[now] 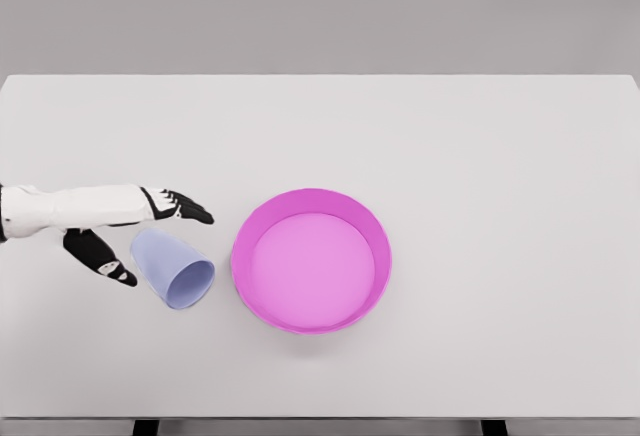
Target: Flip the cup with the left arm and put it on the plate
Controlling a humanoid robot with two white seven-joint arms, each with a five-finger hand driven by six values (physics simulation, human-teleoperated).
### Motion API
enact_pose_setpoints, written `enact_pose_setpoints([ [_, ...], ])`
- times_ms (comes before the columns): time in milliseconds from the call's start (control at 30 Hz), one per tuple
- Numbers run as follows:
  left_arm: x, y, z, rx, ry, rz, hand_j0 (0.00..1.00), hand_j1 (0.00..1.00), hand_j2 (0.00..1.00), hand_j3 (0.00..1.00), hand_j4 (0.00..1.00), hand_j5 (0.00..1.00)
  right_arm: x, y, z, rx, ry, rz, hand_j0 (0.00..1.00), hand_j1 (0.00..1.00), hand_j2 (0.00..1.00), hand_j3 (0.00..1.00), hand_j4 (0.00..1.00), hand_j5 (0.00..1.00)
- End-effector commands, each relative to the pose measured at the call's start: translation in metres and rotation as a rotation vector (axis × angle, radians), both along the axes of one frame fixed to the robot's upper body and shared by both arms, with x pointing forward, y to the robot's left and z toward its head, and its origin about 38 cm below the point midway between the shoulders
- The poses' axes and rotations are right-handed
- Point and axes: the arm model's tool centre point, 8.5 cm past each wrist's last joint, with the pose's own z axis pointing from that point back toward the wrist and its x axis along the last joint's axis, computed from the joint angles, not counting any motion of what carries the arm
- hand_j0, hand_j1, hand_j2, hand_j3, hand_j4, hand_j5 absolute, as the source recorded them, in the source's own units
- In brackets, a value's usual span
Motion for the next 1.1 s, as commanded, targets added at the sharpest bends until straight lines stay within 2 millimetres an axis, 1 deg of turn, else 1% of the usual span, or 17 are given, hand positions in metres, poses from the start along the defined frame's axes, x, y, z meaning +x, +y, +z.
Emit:
enact_pose_setpoints([
  [0,0.003,-0.001,-0.014,-0.003,0.027,0.016,1.0,1.0,1.0,1.0,1.0,1.0,0.0,0.0,0.0,0.0,0.001,0.0,1.0,1.0,1.0,1.0,1.0,1.0],
  [67,0.003,0.001,-0.016,0.001,0.031,0.021,1.0,1.0,1.0,1.0,1.0,1.0,0.0,0.0,0.0,0.0,-0.001,-0.002,1.0,1.0,1.0,1.0,1.0,1.0],
  [167,0.003,0.006,-0.027,0.044,0.041,0.027,1.0,1.0,1.0,1.0,1.0,1.0,0.0,0.0,0.0,0.0,-0.001,0.001,1.0,1.0,1.0,1.0,1.0,1.0],
  [367,0.002,0.003,-0.025,0.036,0.039,0.016,1.0,1.0,1.0,1.0,1.0,1.0,0.0,0.0,0.0,0.0,0.0,-0.001,1.0,1.0,1.0,1.0,1.0,1.0],
  [667,0.002,0.003,-0.024,0.033,0.04,0.017,1.0,1.0,1.0,1.0,1.0,1.0,0.0,0.0,0.0,0.0,-0.001,0.002,1.0,1.0,1.0,1.0,1.0,1.0],
  [733,-0.001,-0.002,-0.022,0.027,0.037,0.0,1.0,1.0,1.0,1.0,1.0,1.0,0.0,0.0,0.0,0.0,0.001,0.002,1.0,1.0,1.0,1.0,1.0,1.0],
  [800,-0.005,-0.004,-0.025,0.025,0.045,-0.008,1.0,1.0,1.0,1.0,1.0,1.0,0.0,0.0,0.0,0.0,0.001,0.001,1.0,1.0,1.0,1.0,1.0,1.0],
  [933,-0.006,-0.008,-0.025,0.018,0.045,-0.016,1.0,1.0,1.0,1.0,1.0,1.0,0.0,0.0,0.0,0.0,-0.001,0.001,1.0,1.0,1.0,1.0,1.0,1.0],
  [1067,-0.004,-0.005,-0.027,0.029,0.044,-0.009,1.0,1.0,1.0,1.0,1.0,1.0,0.0,0.0,0.0,0.0,-0.001,0.001,1.0,1.0,1.0,1.0,1.0,1.0],
])
